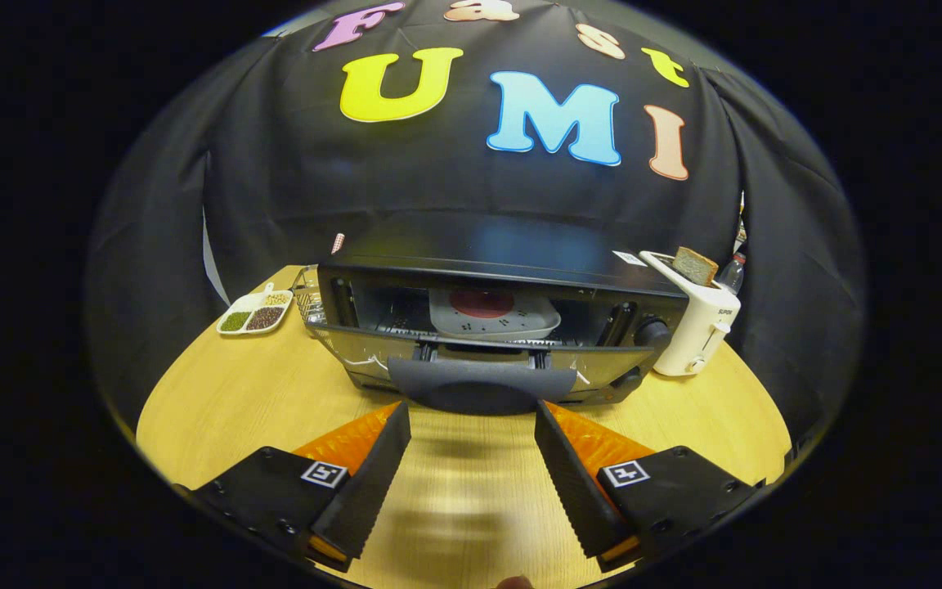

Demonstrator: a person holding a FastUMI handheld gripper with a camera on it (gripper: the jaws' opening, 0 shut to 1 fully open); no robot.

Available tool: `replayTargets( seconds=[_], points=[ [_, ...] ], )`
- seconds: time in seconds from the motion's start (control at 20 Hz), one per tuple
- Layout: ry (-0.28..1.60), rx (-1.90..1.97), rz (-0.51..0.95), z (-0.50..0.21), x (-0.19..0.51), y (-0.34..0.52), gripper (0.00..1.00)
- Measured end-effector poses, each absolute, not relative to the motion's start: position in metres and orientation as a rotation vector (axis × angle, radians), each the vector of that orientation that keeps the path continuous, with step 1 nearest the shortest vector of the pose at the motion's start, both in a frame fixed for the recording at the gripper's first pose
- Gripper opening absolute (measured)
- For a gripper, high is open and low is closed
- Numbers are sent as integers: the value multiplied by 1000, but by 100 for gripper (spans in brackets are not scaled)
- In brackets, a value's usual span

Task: Open the toaster oven, put the food inside, and close the toaster oven door.

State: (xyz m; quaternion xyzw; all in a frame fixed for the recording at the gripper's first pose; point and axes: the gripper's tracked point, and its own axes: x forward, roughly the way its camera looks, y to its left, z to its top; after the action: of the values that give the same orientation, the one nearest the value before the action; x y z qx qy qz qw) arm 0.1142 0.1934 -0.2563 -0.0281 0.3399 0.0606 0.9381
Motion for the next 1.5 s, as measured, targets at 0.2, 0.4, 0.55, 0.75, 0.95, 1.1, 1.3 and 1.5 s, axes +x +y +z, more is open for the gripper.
replayTargets(
  seconds=[0.2, 0.4, 0.55, 0.75, 0.95, 1.1, 1.3, 1.5],
  points=[
    [640, -7, 125, -239, 134, 196, 98],
    [569, 4, 152, -210, 132, 191, 97],
    [499, 1, 167, -183, 120, 182, 97],
    [414, -3, 177, -144, 92, 159, 97],
    [341, -6, 171, -111, 66, 128, 97],
    [309, -9, 147, -98, 49, 103, 97],
    [274, -35, 122, -83, 37, 70, 97],
    [230, -29, 89, -67, 29, 31, 97]
  ],
)
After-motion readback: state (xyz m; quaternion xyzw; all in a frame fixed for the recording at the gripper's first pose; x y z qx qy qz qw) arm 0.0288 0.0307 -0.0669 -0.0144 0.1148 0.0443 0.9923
